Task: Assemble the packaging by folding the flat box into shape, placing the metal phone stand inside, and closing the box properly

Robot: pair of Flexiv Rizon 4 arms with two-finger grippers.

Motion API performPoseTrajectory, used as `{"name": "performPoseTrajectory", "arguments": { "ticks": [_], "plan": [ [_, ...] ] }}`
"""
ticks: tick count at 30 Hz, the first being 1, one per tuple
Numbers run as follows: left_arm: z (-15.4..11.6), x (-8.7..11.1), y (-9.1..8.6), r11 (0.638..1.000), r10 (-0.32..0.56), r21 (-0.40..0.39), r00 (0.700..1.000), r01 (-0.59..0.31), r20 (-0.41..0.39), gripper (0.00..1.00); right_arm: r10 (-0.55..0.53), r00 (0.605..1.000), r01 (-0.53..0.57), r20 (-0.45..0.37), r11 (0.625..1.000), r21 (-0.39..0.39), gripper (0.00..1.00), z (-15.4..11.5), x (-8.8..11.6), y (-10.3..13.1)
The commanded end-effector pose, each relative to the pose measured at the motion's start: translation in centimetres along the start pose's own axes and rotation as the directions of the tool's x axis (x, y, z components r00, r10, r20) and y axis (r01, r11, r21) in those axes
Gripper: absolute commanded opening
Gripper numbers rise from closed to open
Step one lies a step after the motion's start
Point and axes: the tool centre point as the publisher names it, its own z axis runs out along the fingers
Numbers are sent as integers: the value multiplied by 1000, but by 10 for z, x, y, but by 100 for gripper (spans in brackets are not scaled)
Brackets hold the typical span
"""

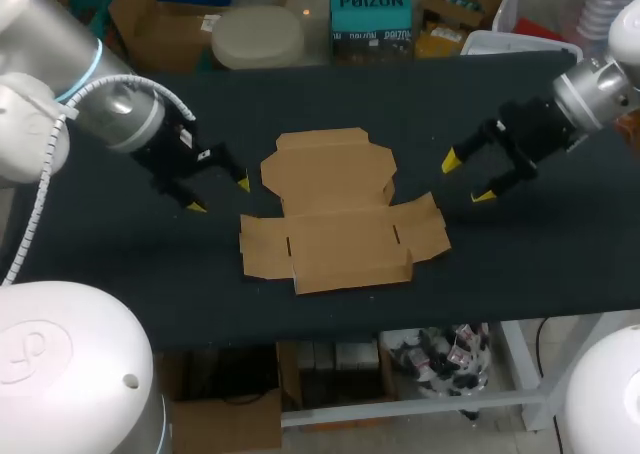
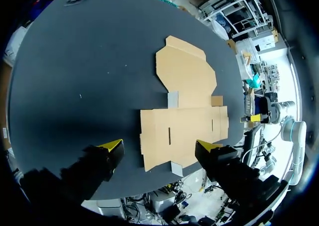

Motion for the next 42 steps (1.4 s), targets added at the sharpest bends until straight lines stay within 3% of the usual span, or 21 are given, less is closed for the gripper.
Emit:
{"name": "performPoseTrajectory", "arguments": {
  "ticks": [1,7,9,18,33,42],
  "plan": [
    [-1,0,1,1000,-1,2,1000,1,4,100,0,1000,0,-3,998,59,100,-1,-1,3],
    [-1,0,1,1000,-1,2,1000,1,4,100,0,1000,0,-3,998,59,100,-1,-1,3],
    [1,5,2,999,49,-5,999,-49,1,100,-13,1000,14,-24,998,59,100,-2,-2,5],
    [3,17,-19,992,128,-7,991,-128,-36,100,-134,990,133,39,990,45,100,21,5,35],
    [10,17,-50,991,131,0,985,-132,-115,100,-213,976,210,-36,976,-65,100,46,-2,95],
    [12,16,-67,994,111,17,985,-110,-135,100,-207,976,200,-68,975,-98,100,50,-3,102]
  ]
}}
